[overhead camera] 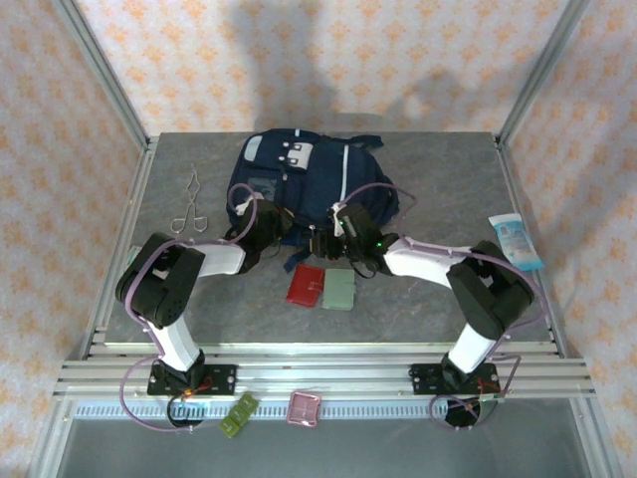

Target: Pack books, pencil case, and school supplies into a backpack

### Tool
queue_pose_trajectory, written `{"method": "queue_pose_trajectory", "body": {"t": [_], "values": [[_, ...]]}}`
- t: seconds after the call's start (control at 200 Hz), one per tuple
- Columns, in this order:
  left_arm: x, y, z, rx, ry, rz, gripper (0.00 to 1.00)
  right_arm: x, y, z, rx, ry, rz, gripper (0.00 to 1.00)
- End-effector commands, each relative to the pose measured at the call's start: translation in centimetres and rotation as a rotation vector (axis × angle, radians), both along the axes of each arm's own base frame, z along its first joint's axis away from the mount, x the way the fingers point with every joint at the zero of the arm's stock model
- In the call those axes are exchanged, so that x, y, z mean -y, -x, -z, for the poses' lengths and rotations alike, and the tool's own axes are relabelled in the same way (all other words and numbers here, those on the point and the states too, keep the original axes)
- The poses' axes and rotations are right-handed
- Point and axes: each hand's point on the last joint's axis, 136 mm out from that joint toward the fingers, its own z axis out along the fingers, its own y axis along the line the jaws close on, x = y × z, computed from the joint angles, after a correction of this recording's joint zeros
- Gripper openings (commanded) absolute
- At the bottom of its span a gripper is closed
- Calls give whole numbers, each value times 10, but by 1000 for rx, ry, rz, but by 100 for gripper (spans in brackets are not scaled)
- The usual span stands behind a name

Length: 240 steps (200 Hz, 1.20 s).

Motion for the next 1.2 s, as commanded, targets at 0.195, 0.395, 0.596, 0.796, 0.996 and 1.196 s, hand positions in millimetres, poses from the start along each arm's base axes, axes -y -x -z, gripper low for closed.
{"method": "queue_pose_trajectory", "body": {"t": [0.195,0.395,0.596,0.796,0.996,1.196], "values": [[19,9,-59,128,137,70,0,-8,-37,2,18,90,119,44],[26,10,-66,145,165,91,0,-5,-63,13,6,155,216,42],[30,10,-67,147,173,98,0,-2,-73,22,-23,191,285,22],[23,10,-66,153,165,82,0,19,-66,24,-16,237,307,3],[11,8,-70,157,146,63,0,72,-62,28,-19,285,372,0],[-2,7,-69,145,89,53,0,129,-60,24,18,406,438,0]]}}
